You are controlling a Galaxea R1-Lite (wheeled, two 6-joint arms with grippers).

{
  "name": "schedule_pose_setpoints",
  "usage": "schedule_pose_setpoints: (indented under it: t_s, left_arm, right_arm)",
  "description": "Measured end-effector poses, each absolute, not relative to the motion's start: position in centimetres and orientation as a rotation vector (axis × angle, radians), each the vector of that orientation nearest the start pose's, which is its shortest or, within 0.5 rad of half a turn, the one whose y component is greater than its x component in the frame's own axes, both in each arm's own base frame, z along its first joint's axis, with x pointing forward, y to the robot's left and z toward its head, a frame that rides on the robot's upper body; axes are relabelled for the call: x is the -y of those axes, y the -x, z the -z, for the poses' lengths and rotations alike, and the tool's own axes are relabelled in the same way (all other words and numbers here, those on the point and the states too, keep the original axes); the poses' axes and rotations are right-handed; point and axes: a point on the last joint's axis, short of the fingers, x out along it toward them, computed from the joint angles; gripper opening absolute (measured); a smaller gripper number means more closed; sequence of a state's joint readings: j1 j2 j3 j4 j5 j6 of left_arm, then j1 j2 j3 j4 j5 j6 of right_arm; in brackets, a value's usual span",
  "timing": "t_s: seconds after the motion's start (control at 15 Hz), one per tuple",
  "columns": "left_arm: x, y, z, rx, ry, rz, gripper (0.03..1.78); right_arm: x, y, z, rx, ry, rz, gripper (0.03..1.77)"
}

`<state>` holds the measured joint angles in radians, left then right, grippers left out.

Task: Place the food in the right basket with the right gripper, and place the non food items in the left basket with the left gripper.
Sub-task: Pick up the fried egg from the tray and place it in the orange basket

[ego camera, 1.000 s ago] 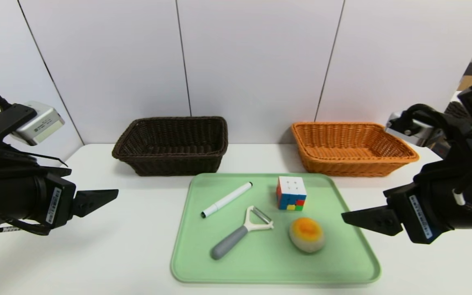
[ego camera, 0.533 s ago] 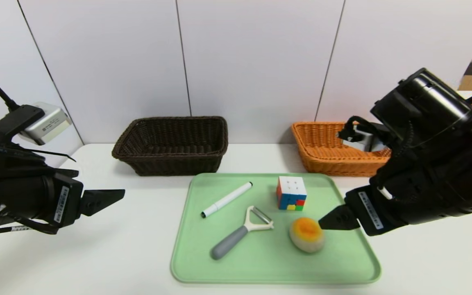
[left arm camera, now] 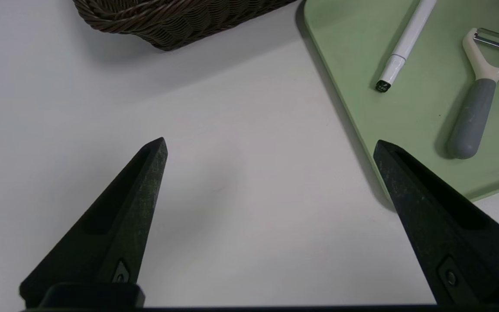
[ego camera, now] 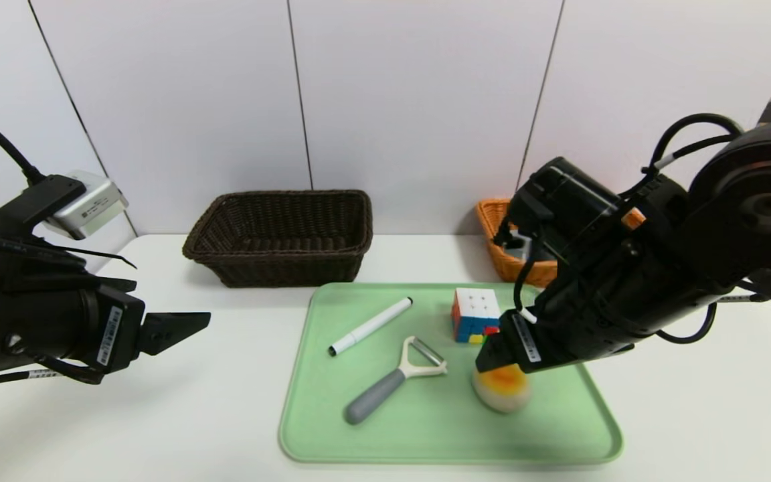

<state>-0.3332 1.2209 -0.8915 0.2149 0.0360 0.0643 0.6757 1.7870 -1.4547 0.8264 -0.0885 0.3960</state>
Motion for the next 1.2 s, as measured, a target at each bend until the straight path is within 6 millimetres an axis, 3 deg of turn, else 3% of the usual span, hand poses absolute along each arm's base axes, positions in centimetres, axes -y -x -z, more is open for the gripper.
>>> schedule_pose_setpoints:
  t_s: [1.2]
  left_arm:
    - [6.1, -17.8, -24.9, -0.523, -0.162, 0.31, 1.69]
  right_arm:
    - [-20.4, -25.5, -17.5, -1.208, 0.119, -0.231, 1.71]
